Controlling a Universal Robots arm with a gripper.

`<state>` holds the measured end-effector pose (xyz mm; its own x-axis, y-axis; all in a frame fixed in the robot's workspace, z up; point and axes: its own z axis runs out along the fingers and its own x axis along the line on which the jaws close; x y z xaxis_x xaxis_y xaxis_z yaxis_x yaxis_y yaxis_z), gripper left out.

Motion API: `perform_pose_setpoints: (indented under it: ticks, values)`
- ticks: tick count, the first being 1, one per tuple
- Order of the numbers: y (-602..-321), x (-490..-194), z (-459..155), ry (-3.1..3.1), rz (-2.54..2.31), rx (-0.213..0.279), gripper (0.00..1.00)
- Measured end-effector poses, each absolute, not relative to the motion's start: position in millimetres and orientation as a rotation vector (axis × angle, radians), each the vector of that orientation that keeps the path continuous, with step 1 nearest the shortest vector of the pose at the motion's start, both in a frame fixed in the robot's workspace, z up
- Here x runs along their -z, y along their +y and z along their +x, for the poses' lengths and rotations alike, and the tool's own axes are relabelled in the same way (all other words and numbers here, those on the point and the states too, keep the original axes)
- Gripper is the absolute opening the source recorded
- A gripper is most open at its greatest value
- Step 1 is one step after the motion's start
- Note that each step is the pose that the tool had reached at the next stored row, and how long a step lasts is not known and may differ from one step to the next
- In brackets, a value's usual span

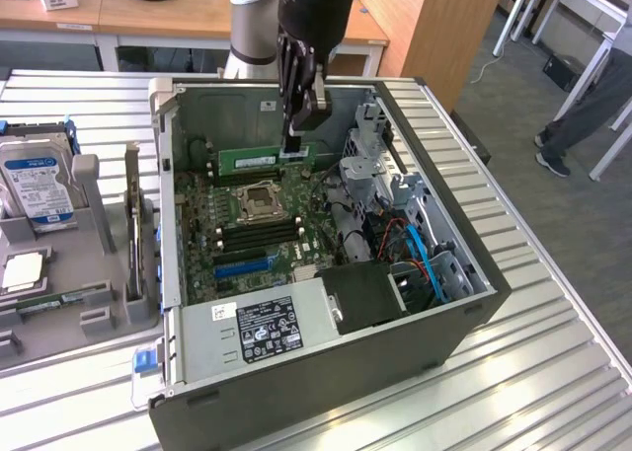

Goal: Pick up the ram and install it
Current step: 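Pick up the ram and move it above insertion slot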

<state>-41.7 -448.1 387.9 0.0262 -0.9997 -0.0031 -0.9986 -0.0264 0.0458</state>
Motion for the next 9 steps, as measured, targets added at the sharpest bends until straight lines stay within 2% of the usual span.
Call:
perform_pose_setpoints:
  ticks: [9]
  values:
    - [-432.3,-387.5,-41.7,-2.173,2.225,0.053,0.11]
